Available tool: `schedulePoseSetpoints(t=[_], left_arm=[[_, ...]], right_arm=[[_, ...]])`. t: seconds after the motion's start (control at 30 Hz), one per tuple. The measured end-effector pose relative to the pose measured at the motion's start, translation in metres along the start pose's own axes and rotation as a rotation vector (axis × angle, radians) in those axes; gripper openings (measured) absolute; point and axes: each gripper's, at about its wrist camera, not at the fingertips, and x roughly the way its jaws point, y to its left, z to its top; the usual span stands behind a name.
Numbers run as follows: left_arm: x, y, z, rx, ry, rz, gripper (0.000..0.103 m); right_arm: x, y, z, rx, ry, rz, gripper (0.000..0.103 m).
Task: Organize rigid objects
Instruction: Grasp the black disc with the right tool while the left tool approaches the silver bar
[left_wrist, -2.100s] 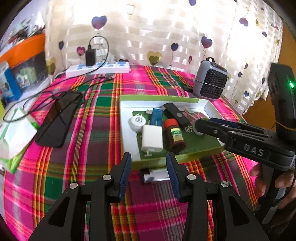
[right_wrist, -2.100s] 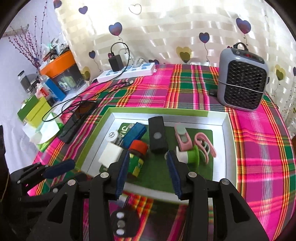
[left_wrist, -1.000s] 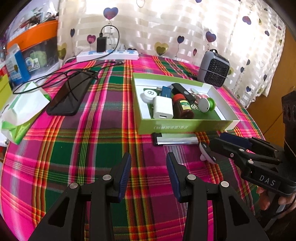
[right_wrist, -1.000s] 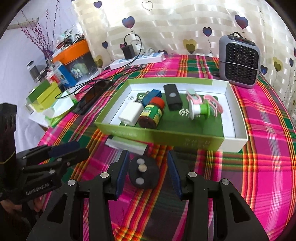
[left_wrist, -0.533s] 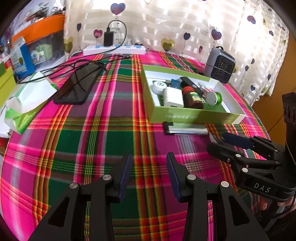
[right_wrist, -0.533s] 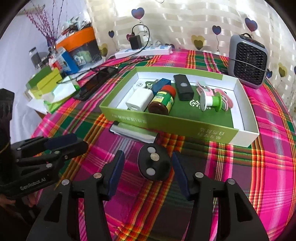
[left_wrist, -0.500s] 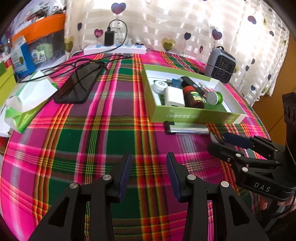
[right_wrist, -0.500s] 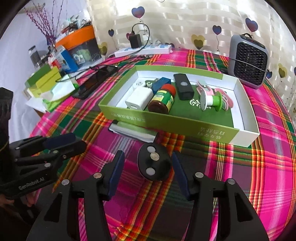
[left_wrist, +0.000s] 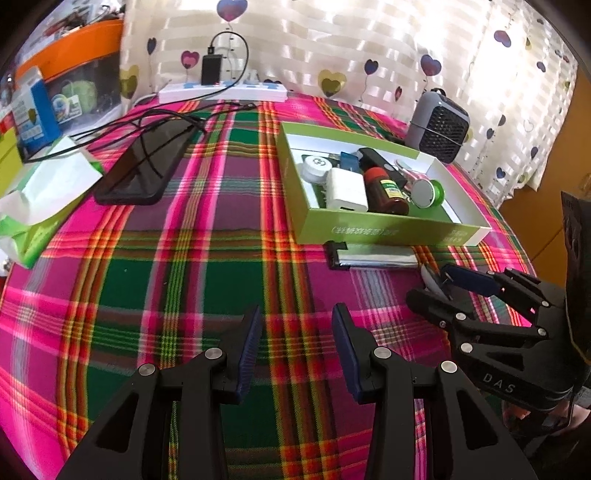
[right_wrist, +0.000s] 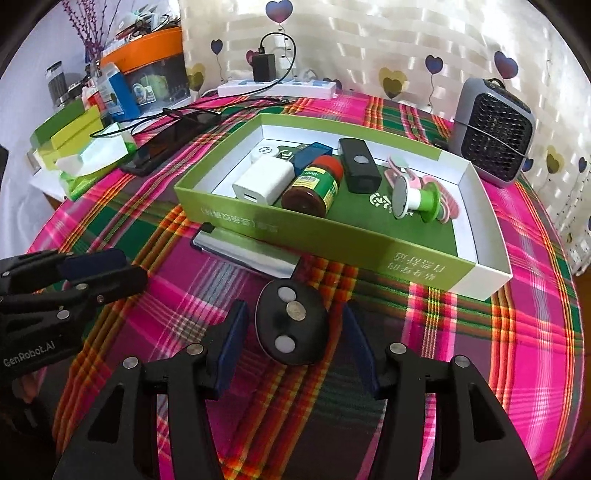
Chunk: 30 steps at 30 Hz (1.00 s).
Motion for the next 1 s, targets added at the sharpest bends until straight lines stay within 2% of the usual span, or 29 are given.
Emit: schedulePoseSetpoints(t=[0.1,0.23,0.77,1.0], left_arm=[[0.004,-0.002,0.005,0.002,0.006,-0.03,0.038],[0.009,-0.009,0.012,0.027,0.009,-0.044,0.038],[0.024,-0.042,0.033,0.134,0.012,-0.09,0.038],[0.024,-0.052,0.028,0.14,0.037,-0.161,0.038]], right_arm=[[0.0,-0.002,0.0,0.008,-0.002,0.0,0.053],[-0.003,-0.004,-0.001,0.008,-0.008,0.002,0.039],[-0.015,-0.021,-0.004,0.052,-0.041,0.004,0.039],[-0.023,-0.035,-0.009,0.078,-0.045,-0.015,0.039]])
